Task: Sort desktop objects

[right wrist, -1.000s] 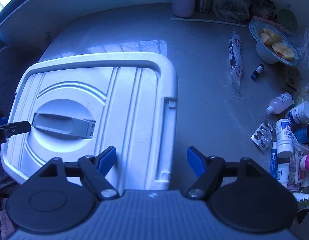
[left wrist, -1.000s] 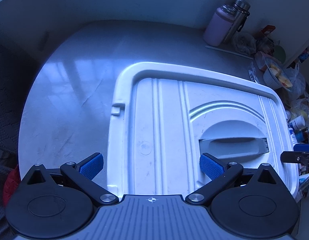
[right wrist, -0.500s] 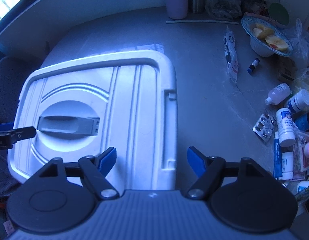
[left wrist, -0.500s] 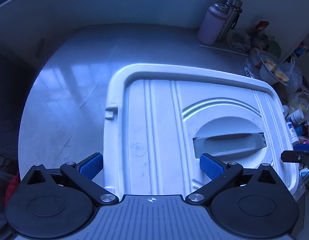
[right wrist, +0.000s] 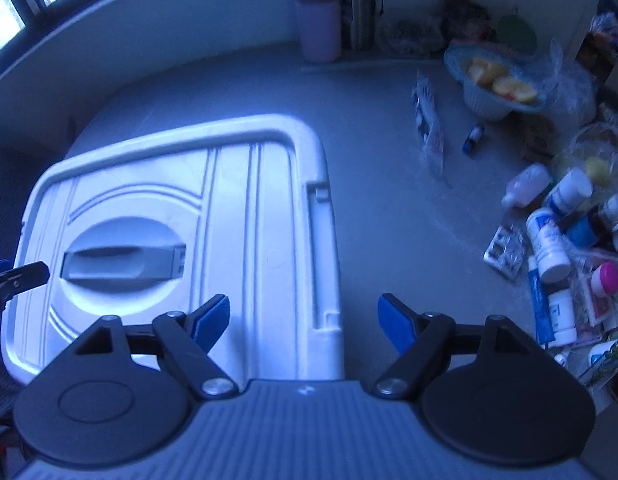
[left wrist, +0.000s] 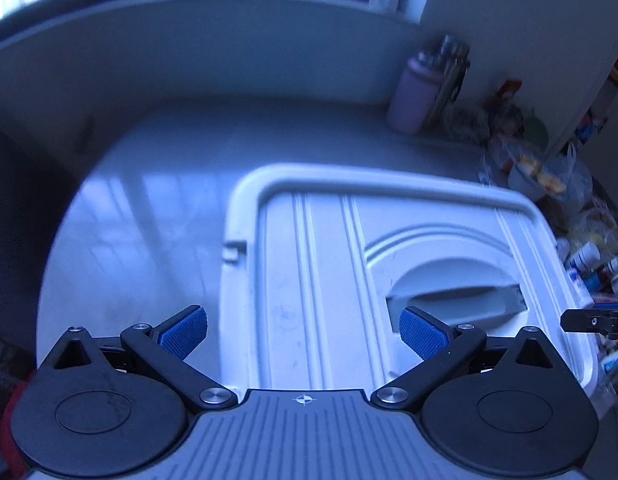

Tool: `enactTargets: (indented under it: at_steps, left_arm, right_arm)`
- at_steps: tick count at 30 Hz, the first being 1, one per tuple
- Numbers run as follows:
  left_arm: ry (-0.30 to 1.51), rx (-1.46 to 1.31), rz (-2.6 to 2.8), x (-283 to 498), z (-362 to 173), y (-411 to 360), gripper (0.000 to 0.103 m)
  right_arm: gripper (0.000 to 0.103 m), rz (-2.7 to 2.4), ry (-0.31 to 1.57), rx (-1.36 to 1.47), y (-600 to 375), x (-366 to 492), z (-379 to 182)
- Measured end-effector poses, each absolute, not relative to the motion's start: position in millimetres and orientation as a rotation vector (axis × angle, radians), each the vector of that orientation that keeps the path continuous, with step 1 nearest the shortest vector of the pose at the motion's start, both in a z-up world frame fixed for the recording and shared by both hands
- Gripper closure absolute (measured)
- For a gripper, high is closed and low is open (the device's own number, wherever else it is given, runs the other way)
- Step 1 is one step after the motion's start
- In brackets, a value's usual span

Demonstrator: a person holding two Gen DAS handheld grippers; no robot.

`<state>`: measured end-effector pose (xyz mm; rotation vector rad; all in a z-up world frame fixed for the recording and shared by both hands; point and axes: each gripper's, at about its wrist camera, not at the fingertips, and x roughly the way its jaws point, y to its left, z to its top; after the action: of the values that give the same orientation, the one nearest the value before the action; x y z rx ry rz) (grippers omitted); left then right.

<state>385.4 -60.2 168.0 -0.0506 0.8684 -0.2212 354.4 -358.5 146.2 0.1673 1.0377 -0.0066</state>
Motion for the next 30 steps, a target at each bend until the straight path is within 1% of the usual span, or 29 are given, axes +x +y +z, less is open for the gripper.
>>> enactTargets:
  at_steps: [4, 8, 13, 19, 23, 26, 30]
  left_arm:
    - [0.703, 0.005, -0.165, 357, 180, -63, 0.000]
    - [0.489, 0.017, -0.156, 312, 186, -68, 0.000]
    - [0.328, 0.043, -0.085, 259, 183, -88, 0.000]
    - [0.328, 0.021, -0.045, 195, 172, -106, 0.000]
    - [0.350, -0.037, -0.033, 160, 155, -108, 0.000]
    - [0.314, -0.072, -0.022, 130, 142, -103, 0.000]
    - [0.329, -0.083, -0.008, 112, 118, -100, 0.000]
  right_arm:
    - [0.022, -0.004, 0.915, 0.185, -355, 334, 156]
    - [0.017, 0.000, 0.788, 0.167, -351, 306, 160]
    - [0.015, 0.044, 0.699, 0.107, -342, 264, 152]
    - [0.014, 0.078, 0.674, 0.052, -332, 210, 129]
    - [0.013, 0.076, 0.660, 0.030, -326, 168, 113]
    - [0.012, 0.080, 0.634, 0.011, -321, 141, 105]
    - [0.011, 0.041, 0.575, -0.009, -316, 118, 97]
